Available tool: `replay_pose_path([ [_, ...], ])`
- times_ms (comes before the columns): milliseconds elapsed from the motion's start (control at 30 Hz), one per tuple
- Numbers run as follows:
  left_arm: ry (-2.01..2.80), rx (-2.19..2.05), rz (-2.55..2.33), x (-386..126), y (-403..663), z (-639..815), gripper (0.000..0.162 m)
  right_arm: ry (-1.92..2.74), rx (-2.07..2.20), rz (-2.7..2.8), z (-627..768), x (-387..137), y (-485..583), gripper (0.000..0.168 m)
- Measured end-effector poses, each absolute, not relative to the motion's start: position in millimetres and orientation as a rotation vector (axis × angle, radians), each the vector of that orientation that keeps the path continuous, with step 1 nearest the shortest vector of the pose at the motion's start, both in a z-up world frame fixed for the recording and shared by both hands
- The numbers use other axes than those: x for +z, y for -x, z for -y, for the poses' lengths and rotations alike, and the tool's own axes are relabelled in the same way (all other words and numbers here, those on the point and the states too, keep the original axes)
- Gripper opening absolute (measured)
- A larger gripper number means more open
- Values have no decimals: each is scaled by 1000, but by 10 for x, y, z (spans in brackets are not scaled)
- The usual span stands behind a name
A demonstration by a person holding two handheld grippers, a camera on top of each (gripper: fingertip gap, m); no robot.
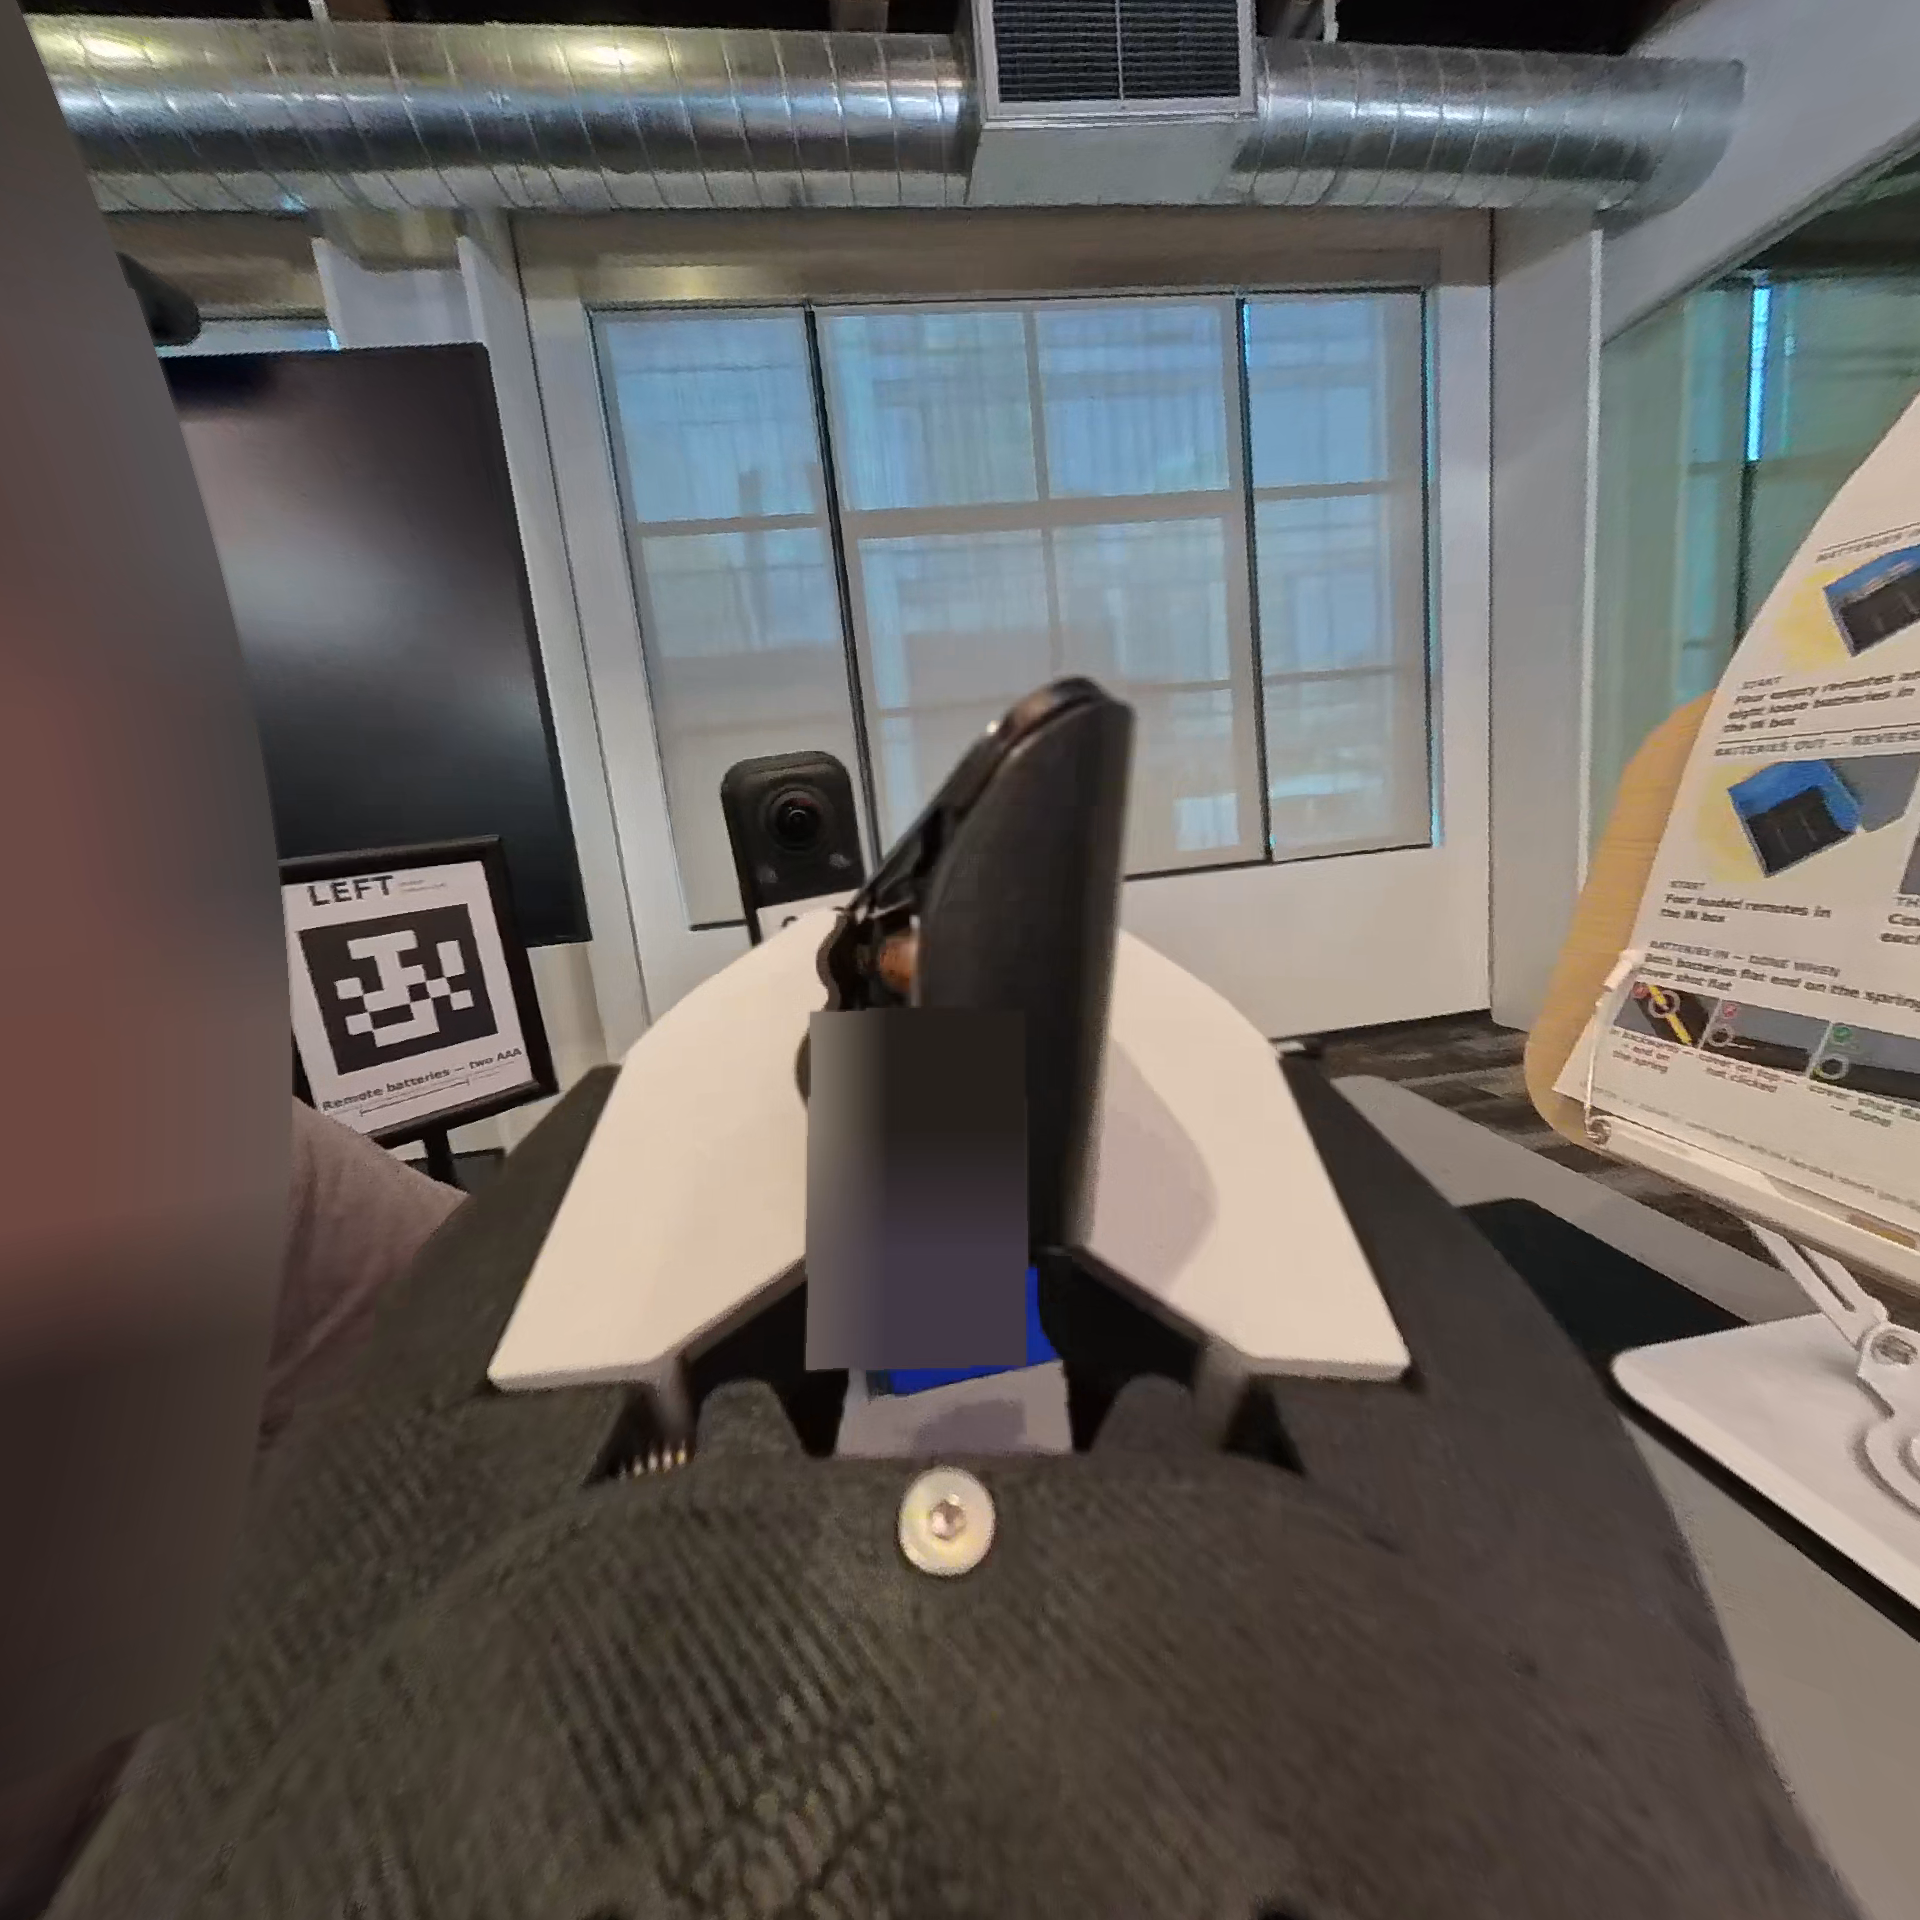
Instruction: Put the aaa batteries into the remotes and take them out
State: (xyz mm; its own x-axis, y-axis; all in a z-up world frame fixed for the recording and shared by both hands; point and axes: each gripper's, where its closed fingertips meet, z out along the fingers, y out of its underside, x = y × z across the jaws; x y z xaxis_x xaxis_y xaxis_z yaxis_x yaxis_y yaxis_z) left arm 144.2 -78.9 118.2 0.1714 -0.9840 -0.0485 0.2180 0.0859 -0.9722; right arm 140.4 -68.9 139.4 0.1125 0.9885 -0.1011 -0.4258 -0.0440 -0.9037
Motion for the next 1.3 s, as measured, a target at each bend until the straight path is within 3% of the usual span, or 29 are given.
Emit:
replay_pose_path([
  [467, 1024, -1207, -820, 1219, -1424, 766, 30, 958, 1468, 649, 736, 1362, -1324, 26],
  [1067, 1057, -1127, -827, 1158, -1498, 776, 29, 944, 1568, 533, 752, 1381, -1409, 24],
  [1300, 1116, -1125, -906, 1131, -1487, 707, 38, 1002, 1494, 617, 664, 1389, -1448, 24],
])
